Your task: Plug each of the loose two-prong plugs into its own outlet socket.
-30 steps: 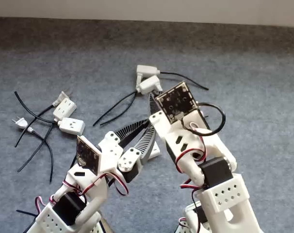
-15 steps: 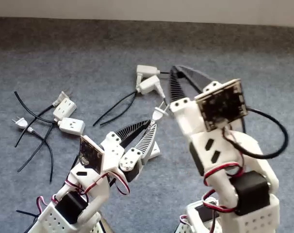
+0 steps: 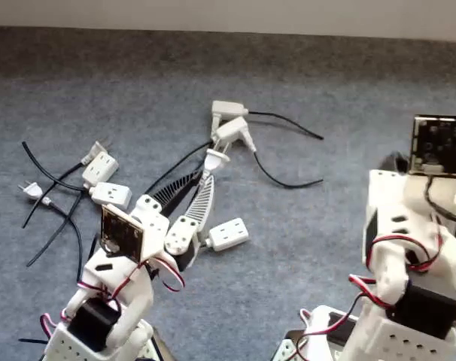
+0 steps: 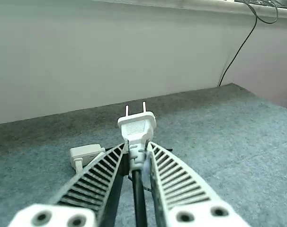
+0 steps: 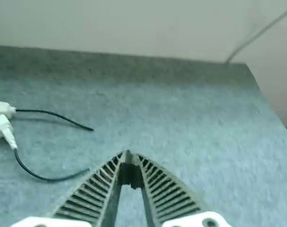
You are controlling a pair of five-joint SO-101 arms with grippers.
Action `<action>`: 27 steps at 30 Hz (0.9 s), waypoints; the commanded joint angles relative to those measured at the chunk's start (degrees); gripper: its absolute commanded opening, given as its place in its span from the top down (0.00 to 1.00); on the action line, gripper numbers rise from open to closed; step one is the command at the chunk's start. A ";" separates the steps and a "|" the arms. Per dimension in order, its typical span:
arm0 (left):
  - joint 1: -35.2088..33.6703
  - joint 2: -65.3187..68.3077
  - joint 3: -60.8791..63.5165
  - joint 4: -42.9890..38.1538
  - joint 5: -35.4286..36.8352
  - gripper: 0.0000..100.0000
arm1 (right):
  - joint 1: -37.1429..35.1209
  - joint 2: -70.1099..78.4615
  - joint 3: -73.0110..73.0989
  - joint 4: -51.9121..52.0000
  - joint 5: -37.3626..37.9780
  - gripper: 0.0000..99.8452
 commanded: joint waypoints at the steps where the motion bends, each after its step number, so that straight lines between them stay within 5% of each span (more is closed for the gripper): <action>1: 3.21 3.82 -6.02 2.64 -2.20 0.99 | 9.45 -0.57 0.48 6.46 0.18 0.99; 10: 4.26 40.40 -33.54 12.13 -10.02 0.99 | 21.67 -0.57 19.91 2.33 0.18 0.99; 16: 4.18 62.90 -61.32 28.75 -21.98 0.99 | 26.59 -0.57 36.09 -3.91 0.18 0.99; 27: 8.31 107.82 -117.85 67.34 -31.03 0.99 | 27.12 -0.57 59.74 -13.76 0.18 0.99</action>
